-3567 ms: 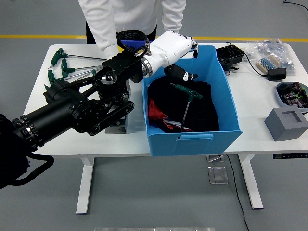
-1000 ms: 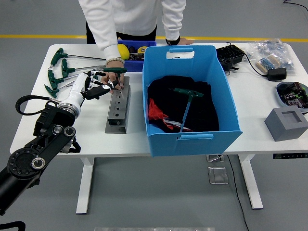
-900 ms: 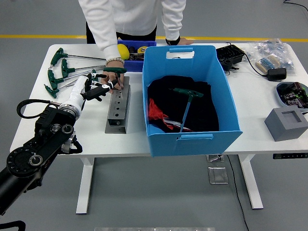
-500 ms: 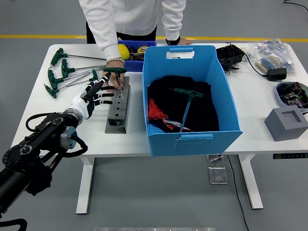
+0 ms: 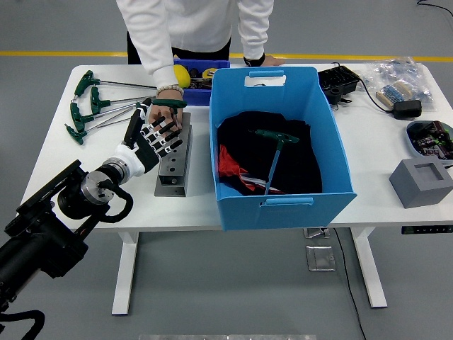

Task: Lift tool from toolbox,place it in box,lift tool from toolbox,place it in box

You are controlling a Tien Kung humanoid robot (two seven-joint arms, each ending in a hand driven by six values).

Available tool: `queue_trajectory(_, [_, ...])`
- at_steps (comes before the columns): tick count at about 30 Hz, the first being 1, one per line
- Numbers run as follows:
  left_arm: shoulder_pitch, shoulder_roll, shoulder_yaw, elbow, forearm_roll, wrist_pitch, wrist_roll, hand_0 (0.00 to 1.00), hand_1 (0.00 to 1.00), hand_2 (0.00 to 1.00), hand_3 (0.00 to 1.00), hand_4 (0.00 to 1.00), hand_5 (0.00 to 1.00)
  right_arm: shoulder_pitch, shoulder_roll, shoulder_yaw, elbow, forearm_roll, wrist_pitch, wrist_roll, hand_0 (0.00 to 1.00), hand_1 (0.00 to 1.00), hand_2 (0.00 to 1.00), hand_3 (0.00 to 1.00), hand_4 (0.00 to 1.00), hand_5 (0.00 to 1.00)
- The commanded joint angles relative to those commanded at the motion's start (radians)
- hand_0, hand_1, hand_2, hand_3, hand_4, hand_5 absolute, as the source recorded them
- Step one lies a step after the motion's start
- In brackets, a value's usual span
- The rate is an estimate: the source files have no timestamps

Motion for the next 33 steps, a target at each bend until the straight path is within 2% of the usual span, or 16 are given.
queue_trajectory(12, [-0.026,-0.009,0.019,0.028,0.008,-0.013,-0.016,0.497,0.62,0.775,0.893,0.849,0.779,0.007,-0.002,-0.013,0.0,0.01,-0.001,0.001,0.621,0.612,0.683,0.532,0.779,0.574])
queue_trajectory(33, [-0.103,-0.034,0.071,0.143,-0.055,-0.043,-0.035,0.499,0.624,0.777,0.898,0.846,0.801,0.017,-0.004,-0.028,0.0,0.018,-0.001,0.001,0.621,0.612,0.682,0.531,0.779,0.577])
